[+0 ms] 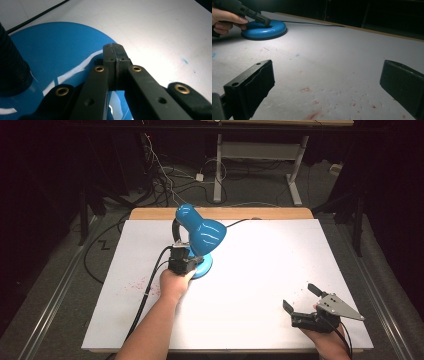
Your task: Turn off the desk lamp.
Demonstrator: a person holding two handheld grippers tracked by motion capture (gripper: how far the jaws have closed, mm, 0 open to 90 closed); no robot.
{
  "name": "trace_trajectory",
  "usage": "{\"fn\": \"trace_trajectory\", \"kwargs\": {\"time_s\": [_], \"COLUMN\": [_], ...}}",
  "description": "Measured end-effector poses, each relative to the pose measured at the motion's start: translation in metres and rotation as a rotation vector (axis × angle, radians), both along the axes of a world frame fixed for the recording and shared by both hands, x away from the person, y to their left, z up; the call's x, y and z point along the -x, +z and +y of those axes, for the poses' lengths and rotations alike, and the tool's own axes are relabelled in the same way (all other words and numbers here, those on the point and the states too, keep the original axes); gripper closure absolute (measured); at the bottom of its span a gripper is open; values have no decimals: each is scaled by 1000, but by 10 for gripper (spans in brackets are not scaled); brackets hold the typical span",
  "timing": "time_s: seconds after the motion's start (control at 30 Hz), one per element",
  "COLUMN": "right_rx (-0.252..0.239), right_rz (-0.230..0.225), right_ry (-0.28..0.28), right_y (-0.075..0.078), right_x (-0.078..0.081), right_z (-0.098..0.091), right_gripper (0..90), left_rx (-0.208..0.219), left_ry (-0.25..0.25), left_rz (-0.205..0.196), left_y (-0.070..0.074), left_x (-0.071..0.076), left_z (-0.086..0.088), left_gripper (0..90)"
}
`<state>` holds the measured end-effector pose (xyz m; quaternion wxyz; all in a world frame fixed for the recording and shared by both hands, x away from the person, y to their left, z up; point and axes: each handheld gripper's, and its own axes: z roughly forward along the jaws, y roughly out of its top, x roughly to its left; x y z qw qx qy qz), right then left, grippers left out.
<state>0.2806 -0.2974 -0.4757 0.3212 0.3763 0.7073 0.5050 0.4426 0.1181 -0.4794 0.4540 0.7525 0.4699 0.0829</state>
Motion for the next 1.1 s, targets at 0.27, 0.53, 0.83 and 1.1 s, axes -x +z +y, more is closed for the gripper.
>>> {"fn": "trace_trajectory", "kwargs": {"time_s": [0.27,0.53,0.83,1.1], "right_rx": [4,8,5,7], "right_rz": [-1,-2,2,1], "right_ry": [2,6,2,-6], "right_y": [-1,-1,-1,-1], "right_x": [0,-2,-1,1], "right_z": [-1,2,1,1], "right_gripper": [2,1,1,2], "left_rx": [-35,-25,-29,-44], "left_ry": [2,-10,-30,-42], "left_rz": [-11,-20,-57,-70], "left_y": [0,1,4,-5], "left_x": [3,5,24,53], "left_z": [7,7,25,44], "left_gripper": [885,884,884,883]}}
